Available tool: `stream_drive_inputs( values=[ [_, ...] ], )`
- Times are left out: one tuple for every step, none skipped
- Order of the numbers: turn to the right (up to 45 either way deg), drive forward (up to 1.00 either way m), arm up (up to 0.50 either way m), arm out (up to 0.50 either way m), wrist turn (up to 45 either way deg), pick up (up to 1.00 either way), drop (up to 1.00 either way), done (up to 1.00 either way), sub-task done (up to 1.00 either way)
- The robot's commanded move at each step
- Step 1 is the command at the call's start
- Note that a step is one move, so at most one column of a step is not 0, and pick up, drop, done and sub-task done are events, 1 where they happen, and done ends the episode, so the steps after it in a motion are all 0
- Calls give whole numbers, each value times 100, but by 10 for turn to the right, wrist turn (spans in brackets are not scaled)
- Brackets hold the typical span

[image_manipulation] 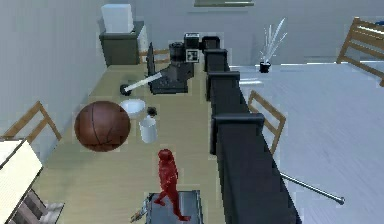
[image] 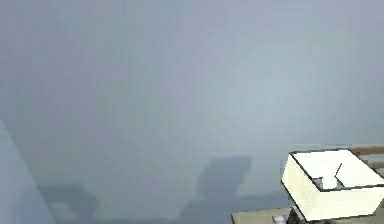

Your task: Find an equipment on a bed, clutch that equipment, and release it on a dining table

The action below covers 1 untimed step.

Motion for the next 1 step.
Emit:
stream_drive_inputs(
  values=[
    [0, 0, 0, 0, 0, 0, 0, 100, 0]
  ],
)
